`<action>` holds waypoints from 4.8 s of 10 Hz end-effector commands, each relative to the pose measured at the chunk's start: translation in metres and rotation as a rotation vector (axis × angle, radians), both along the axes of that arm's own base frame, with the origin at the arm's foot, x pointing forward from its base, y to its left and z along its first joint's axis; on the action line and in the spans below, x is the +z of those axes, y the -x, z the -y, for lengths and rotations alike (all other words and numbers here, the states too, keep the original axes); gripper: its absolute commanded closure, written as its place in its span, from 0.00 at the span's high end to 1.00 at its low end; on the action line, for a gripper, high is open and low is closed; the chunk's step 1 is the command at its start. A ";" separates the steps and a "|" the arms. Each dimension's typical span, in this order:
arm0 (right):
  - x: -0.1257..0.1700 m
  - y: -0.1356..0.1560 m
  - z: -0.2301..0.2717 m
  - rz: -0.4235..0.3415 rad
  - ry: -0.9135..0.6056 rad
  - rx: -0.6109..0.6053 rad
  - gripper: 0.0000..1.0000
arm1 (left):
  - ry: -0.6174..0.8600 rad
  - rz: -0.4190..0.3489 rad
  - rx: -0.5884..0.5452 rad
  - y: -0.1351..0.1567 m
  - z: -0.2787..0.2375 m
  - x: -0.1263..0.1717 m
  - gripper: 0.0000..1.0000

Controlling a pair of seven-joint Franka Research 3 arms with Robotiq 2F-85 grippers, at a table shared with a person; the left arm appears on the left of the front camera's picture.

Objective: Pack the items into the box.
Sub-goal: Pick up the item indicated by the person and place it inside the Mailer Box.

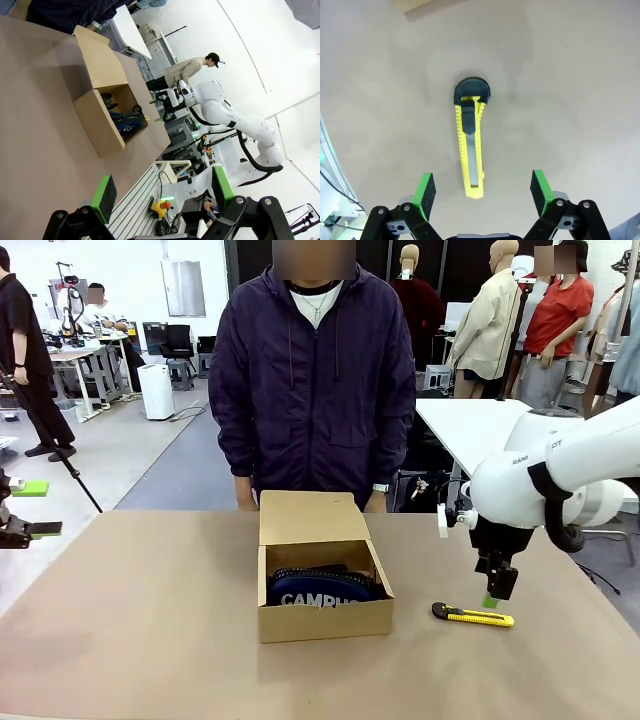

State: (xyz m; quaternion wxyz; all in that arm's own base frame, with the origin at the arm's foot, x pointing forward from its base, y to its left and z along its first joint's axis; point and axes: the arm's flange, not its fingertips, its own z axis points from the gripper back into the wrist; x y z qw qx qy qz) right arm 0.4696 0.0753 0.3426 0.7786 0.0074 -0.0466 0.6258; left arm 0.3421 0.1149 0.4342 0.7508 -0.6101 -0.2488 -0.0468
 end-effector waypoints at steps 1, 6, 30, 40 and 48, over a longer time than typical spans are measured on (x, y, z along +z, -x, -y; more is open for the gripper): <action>-0.021 -0.011 -0.008 0.020 0.040 0.085 1.00 | 0.002 -0.010 -0.005 0.003 -0.001 0.004 1.00; -0.051 -0.019 -0.019 -0.064 0.109 0.141 1.00 | 0.002 -0.010 -0.005 0.003 -0.001 0.004 1.00; -0.043 -0.015 -0.014 -0.085 0.098 0.112 0.00 | 0.002 -0.010 -0.005 0.003 -0.001 0.004 1.00; 0.148 0.053 0.030 -0.076 0.081 0.037 0.00 | 0.002 -0.010 -0.005 0.003 -0.001 0.004 1.00; 0.189 0.028 -0.060 -0.019 0.126 0.002 0.00 | 0.002 -0.010 -0.005 0.003 -0.001 0.004 1.00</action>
